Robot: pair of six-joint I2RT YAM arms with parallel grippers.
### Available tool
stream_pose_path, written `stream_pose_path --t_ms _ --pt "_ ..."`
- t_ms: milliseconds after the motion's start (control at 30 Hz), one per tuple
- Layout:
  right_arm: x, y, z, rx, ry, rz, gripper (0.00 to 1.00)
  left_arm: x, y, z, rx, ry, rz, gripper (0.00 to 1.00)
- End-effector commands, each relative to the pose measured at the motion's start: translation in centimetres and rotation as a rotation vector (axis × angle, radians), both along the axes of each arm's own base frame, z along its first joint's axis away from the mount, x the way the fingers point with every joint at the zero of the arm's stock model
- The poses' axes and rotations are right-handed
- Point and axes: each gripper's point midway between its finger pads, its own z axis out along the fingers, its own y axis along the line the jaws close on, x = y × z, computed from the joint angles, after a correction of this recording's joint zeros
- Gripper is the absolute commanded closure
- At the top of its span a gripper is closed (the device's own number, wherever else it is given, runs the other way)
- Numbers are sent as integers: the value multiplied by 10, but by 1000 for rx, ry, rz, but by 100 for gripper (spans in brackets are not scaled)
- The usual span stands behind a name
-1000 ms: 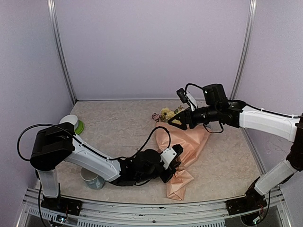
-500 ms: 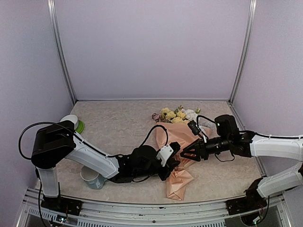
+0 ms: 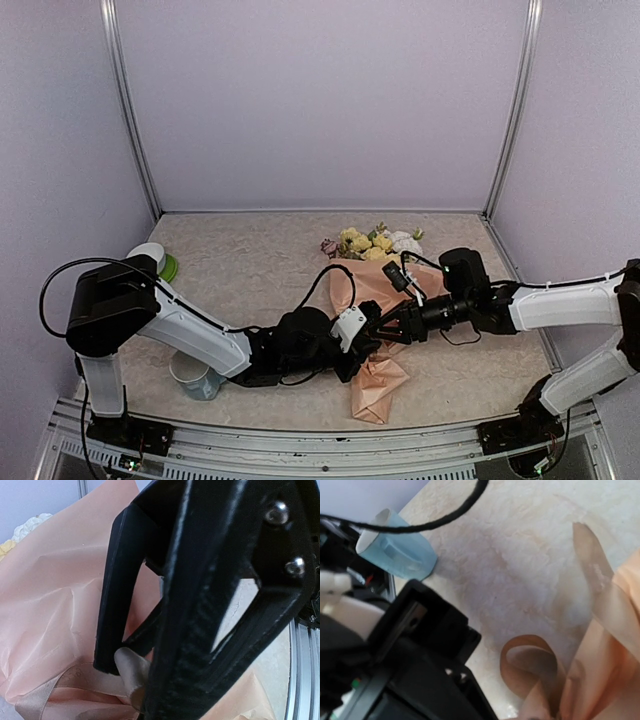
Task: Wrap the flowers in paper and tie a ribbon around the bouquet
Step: Cross the half-tied ribbon over the folded bouquet.
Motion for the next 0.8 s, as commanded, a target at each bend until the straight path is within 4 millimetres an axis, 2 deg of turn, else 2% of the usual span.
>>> stream_pose_path --t_ms 0,100,133,200,233,267,300,433,533,633,767 --pt "-3 9 8 30 -18 34 71 0 -4 13 -35 -6 -6 100" --pt "-3 8 6 16 -17 26 96 2 -4 13 -32 -8 -1 100" --pt "-2 8 6 11 -19 22 100 2 -4 13 -31 -7 1 100" --pt "2 4 5 -10 -34 -7 100 3 -4 13 -24 -5 1 100" --pt "5 2 5 -23 -41 -26 100 3 -4 13 -18 -4 -2 86" --pt "8 0 3 -39 -46 -51 100 5 -2 15 -6 -4 2 64" --pt "10 -2 2 -51 -47 -68 100 6 -1 17 7 -5 7 49" --pt "10 -4 0 -59 -37 -73 100 8 14 33 68 -21 -4 24" --pt "12 -6 -2 -72 -44 -89 100 8 29 38 131 21 -67 11" --pt "13 -4 -2 -71 -43 -84 100 13 50 29 237 53 -56 10" --pt "14 -3 -4 -76 -38 -83 100 56 93 -1 386 86 129 18"
